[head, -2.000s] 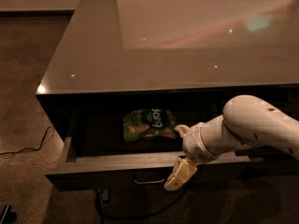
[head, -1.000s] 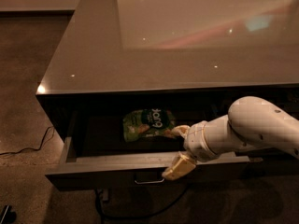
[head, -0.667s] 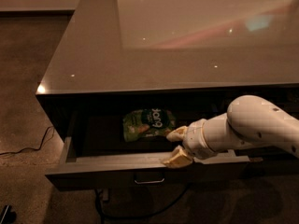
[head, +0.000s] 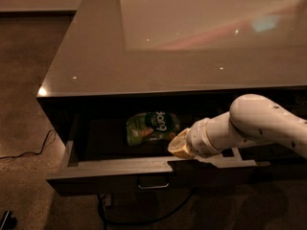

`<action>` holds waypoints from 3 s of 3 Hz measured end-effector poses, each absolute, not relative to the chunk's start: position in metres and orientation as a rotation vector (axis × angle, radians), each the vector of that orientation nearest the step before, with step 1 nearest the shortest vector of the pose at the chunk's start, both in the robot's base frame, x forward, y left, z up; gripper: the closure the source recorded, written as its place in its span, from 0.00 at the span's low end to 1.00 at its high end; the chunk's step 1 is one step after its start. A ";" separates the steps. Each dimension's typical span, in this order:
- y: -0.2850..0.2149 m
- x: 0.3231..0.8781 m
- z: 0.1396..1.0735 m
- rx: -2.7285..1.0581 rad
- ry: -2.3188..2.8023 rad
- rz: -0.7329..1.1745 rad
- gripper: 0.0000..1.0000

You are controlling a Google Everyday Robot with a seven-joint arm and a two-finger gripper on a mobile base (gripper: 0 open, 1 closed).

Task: Open top drawer

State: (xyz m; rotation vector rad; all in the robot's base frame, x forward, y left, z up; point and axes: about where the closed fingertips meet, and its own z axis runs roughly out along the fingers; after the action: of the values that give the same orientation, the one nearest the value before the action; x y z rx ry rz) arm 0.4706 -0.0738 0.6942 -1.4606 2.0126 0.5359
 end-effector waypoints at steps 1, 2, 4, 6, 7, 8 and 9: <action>-0.079 0.479 0.695 -1.450 2.021 0.502 1.00; -0.082 0.483 0.690 -1.466 2.029 0.441 1.00; -0.082 0.476 0.676 -1.504 2.035 0.388 1.00; -0.087 0.447 0.660 -1.535 2.035 0.405 1.00; -0.088 0.438 0.649 -1.545 2.055 0.431 1.00; -0.089 0.426 0.645 -1.549 2.075 0.448 1.00; -0.092 0.417 0.644 -1.546 2.088 0.446 1.00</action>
Offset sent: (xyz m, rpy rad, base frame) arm 0.0167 -0.0144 -0.0082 -0.1087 -0.0696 -0.0394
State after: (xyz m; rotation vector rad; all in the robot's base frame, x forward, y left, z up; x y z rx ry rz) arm 0.4172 -0.0924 0.6438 -1.5461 2.0882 0.4458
